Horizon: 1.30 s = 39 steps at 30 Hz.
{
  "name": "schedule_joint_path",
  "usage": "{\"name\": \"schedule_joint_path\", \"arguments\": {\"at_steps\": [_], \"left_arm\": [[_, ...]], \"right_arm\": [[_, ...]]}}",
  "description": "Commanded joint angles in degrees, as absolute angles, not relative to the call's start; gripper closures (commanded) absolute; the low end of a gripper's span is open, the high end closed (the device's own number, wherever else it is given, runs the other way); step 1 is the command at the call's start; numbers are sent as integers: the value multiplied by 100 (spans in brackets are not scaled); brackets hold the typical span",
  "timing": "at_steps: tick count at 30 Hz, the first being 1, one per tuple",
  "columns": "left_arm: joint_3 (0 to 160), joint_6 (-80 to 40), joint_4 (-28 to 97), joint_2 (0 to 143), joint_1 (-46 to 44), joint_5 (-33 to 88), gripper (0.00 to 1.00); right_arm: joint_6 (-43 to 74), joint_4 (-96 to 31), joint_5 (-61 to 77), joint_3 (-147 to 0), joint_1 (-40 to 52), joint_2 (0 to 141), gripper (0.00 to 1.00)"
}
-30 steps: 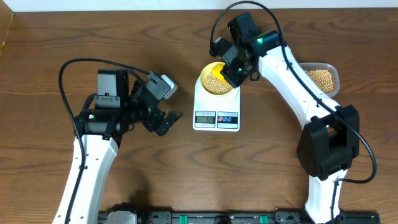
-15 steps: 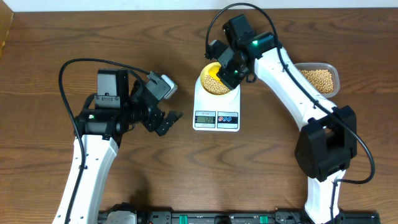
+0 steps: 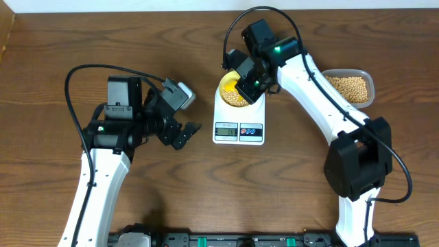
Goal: Scoop item into bowl and weigh 50g on scale
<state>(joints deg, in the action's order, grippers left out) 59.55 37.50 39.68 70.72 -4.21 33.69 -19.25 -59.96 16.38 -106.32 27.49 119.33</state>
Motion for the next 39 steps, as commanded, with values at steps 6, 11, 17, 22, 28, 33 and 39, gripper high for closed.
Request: {"name": "schedule_joint_path", "arguments": {"at_steps": [6, 11, 17, 22, 28, 33, 39], "left_arm": [[5896, 3743, 3977, 7085, -392, 3336, 2], [5896, 3741, 3977, 7085, -392, 3336, 3], [5896, 3743, 3977, 7085, -392, 3334, 2], [5896, 3741, 3977, 7085, -392, 3336, 2], [5896, 3743, 3977, 7085, -392, 3336, 3], [5896, 3741, 3975, 7085, -392, 3334, 2], [5896, 3741, 3977, 7085, -392, 3336, 2]], "right_arm": [[-1175, -5951, 2818, -10595, 2314, 12014, 99], [-1157, -5953, 3535, -10595, 2010, 12014, 99], [-1160, -5933, 4351, -10595, 1653, 12011, 99], [-1057, -5931, 5131, -10595, 1315, 12011, 99], [-701, -5959, 6090, -10595, 755, 12011, 99], [-604, -6071, 6366, -10595, 357, 11992, 99], [-628, -6143, 6383, -10595, -78, 11858, 99]]}}
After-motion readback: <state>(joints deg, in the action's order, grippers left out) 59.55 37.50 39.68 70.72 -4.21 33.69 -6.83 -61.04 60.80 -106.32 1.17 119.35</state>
